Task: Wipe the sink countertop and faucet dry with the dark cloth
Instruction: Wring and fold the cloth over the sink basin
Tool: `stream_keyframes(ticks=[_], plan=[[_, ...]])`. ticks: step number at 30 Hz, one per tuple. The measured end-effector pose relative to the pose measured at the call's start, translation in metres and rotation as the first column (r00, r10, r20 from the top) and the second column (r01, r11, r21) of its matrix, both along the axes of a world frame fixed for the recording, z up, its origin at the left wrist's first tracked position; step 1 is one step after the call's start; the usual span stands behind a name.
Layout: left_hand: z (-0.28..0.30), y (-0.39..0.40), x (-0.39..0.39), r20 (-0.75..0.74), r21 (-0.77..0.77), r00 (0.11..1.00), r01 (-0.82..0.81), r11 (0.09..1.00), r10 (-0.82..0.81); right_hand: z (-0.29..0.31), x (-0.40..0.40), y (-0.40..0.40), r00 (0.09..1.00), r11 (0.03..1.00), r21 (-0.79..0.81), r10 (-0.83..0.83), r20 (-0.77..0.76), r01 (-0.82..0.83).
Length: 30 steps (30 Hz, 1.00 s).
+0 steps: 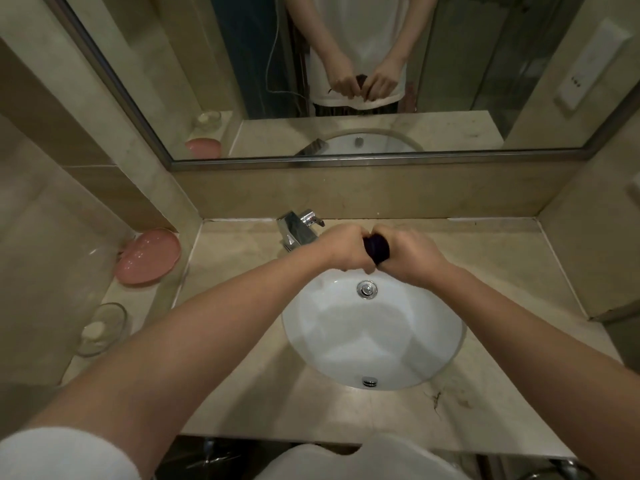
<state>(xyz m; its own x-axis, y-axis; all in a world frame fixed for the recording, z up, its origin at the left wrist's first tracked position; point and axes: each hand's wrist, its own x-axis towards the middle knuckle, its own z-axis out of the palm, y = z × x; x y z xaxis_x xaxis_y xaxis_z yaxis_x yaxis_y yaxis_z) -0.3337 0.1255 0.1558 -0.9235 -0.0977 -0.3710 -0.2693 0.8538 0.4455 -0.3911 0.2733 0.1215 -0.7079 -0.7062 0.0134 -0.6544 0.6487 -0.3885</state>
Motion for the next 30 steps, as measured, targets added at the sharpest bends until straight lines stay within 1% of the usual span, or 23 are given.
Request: stream_keyframes(ticks=[1, 2, 3, 5, 7, 8, 9, 11, 13, 14, 15, 16, 18, 19, 20, 21, 22, 23, 24, 25, 26, 28, 30], plan=[[0.001, -0.002, 0.005, 0.021, 0.132, 0.999, -0.047, 0.990, 0.045, -0.004, 0.001, 0.004, 0.998, 0.996, -0.072, 0.050, -0.032, -0.052], [-0.001, -0.005, 0.011, 0.051, 0.261, 0.995, -0.090, 0.961, 0.080, -0.006, 0.003, 0.009, 0.995, 0.986, -0.135, 0.096, -0.023, -0.098], [-0.004, -0.008, 0.018, 0.080, 0.375, 0.991, -0.128, 0.918, 0.105, -0.007, 0.004, 0.014, 0.991, 0.973, -0.200, 0.129, 0.034, -0.120], [-0.013, -0.014, 0.031, 0.118, 0.535, 0.983, -0.184, 0.824, 0.143, 0.000, 0.012, 0.024, 0.947, 0.963, -0.260, 0.151, 0.283, -0.075], [-0.024, -0.019, 0.043, 0.128, 0.637, 0.979, -0.204, 0.743, 0.159, 0.005, 0.020, 0.031, 0.833, 0.933, -0.353, 0.136, 0.537, 0.075], [-0.030, -0.019, 0.048, 0.130, 0.672, 0.977, -0.214, 0.709, 0.171, 0.008, 0.025, 0.033, 0.783, 0.905, -0.391, 0.119, 0.610, 0.167], [-0.034, -0.018, 0.053, 0.138, 0.701, 0.972, -0.233, 0.674, 0.192, 0.013, 0.030, 0.033, 0.760, 0.878, -0.420, 0.106, 0.641, 0.231], [-0.038, -0.011, 0.062, 0.170, 0.767, 0.963, -0.264, 0.585, 0.211, 0.019, 0.041, 0.032, 0.776, 0.872, -0.427, 0.092, 0.624, 0.240], [-0.041, -0.003, 0.068, 0.222, 0.835, 0.953, -0.294, 0.466, 0.205, 0.020, 0.052, 0.030, 0.774, 0.862, -0.433, 0.080, 0.628, 0.262], [-0.042, 0.001, 0.071, 0.244, 0.857, 0.946, -0.314, 0.408, 0.213, 0.019, 0.054, 0.030, 0.761, 0.832, -0.458, 0.068, 0.645, 0.314], [-0.045, 0.003, 0.073, 0.258, 0.868, 0.938, -0.331, 0.372, 0.233, 0.018, 0.055, 0.030, 0.741, 0.794, -0.479, 0.054, 0.670, 0.375], [-0.048, 0.004, 0.076, 0.265, 0.869, 0.931, -0.344, 0.357, 0.253, 0.015, 0.055, 0.031, 0.719, 0.758, -0.498, 0.054, 0.693, 0.422], [-0.053, 0.004, 0.079, 0.262, 0.860, 0.919, -0.361, 0.362, 0.294, 0.011, 0.050, 0.033, 0.654, 0.694, -0.523, 0.100, 0.750, 0.495], [-0.056, 0.002, 0.081, 0.252, 0.857, 0.912, -0.365, 0.363, 0.323, 0.010, 0.046, 0.034, 0.626, 0.681, -0.517, 0.109, 0.772, 0.519], [-0.058, 0.001, 0.082, 0.242, 0.859, 0.904, -0.369, 0.355, 0.353, 0.009, 0.042, 0.035, 0.620, 0.696, -0.502, 0.103, 0.778, 0.514], [-0.058, -0.002, 0.082, 0.233, 0.860, 0.898, -0.369, 0.352, 0.374, 0.010, 0.039, 0.037, 0.643, 0.752, -0.468, 0.077, 0.762, 0.464], [-0.059, -0.004, 0.083, 0.224, 0.856, 0.899, -0.366, 0.365, 0.378, 0.010, 0.035, 0.040, 0.716, 0.853, -0.397, 0.041, 0.697, 0.338], [-0.058, -0.006, 0.083, 0.222, 0.841, 0.904, -0.368, 0.397, 0.366, 0.011, 0.031, 0.042, 0.807, 0.942, -0.282, 0.019, 0.590, 0.184], [-0.057, -0.007, 0.084, 0.231, 0.816, 0.911, -0.372, 0.442, 0.340, 0.012, 0.027, 0.045, 0.896, 0.984, -0.161, 0.008, 0.444, 0.071], [-0.055, -0.009, 0.084, 0.247, 0.780, 0.917, -0.380, 0.497, 0.314, 0.014, 0.024, 0.047, 0.951, 0.993, -0.114, 0.007, 0.310, 0.030], [-0.054, -0.009, 0.084, 0.267, 0.741, 0.919, -0.388, 0.548, 0.291, 0.019, 0.023, 0.049, 0.969, 0.987, -0.159, 0.009, 0.246, 0.032], [-0.054, -0.008, 0.083, 0.277, 0.685, 0.924, -0.383, 0.620, 0.264, 0.030, 0.026, 0.050, 0.961, 0.948, -0.316, 0.059, 0.272, 0.031], [-0.059, -0.004, 0.082, 0.177, 0.658, 0.954, -0.298, 0.691, 0.243, 0.034, 0.033, 0.046, 0.933, 0.940, -0.341, 0.139, 0.332, -0.019]])
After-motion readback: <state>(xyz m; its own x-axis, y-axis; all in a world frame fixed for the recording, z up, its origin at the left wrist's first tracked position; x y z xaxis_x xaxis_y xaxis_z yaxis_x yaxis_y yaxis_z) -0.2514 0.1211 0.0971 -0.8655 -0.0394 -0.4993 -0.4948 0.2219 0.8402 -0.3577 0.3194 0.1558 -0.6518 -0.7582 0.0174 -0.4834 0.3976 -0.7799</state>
